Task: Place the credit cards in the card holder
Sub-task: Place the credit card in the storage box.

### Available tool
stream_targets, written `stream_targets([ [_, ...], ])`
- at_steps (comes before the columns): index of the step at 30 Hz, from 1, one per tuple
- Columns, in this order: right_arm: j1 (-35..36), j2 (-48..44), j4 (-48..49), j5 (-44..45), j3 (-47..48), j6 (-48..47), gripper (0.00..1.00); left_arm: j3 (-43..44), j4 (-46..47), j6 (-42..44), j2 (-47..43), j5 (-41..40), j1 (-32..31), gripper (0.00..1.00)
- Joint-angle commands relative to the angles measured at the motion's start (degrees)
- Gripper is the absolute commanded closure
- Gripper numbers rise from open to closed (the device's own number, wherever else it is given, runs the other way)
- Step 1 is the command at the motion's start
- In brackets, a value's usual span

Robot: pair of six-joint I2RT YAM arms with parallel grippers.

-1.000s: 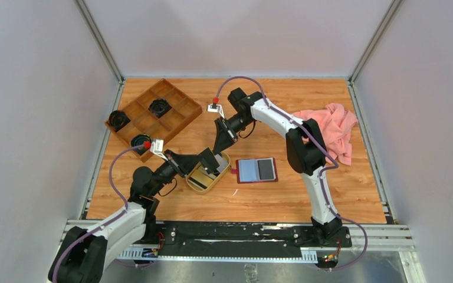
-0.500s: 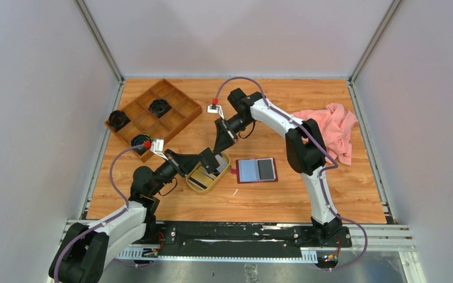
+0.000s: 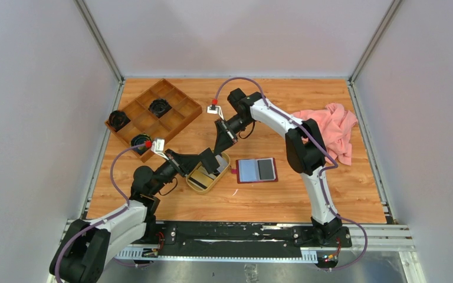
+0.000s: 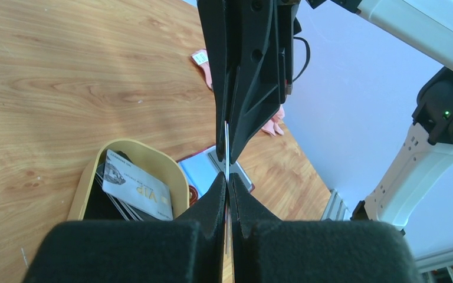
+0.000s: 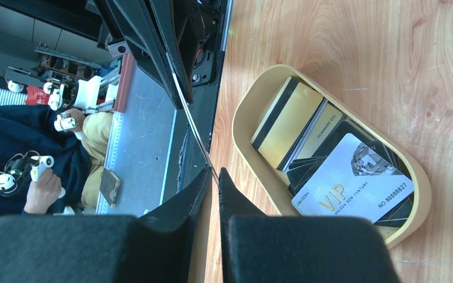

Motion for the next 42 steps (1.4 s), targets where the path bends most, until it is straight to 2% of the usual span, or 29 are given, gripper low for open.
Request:
stream_targets([
  [1, 0.75, 1.0, -1.41, 1.07, 1.12, -0.43, 0.88, -9.09, 2.88, -0.27, 0.42, 1.08, 0.44, 1.0],
  [16, 0.69, -0.33, -1.67, 2.62, -0.01, -4.2, 0.86, -9.1, 8.87, -1.16, 5.03, 3.74, 0.94, 1.0],
  [21, 0.7, -0.62, -2.01, 2.48, -0.36, -5.53, 0.85, -9.1, 17.93, -2.62, 14.01, 5.57, 1.29, 1.0],
  [25, 0.69, -0.81, -2.41, 3.03, -0.62, -6.54, 0.85, -8.96, 29.46, -5.26, 24.11, 8.01, 2.19, 1.0],
  [28, 0.63, -0.83, -2.62, 3.6, -0.96, -7.22, 0.84, -7.48, 29.91, -5.58, 28.17, 10.05, 2.71, 1.0],
  [42, 0.57, -0.42, -4.67, 2.14, -1.5, -10.32, 0.85, -8.4, 29.81, -4.71, 23.75, 10.06, 2.82, 1.0],
])
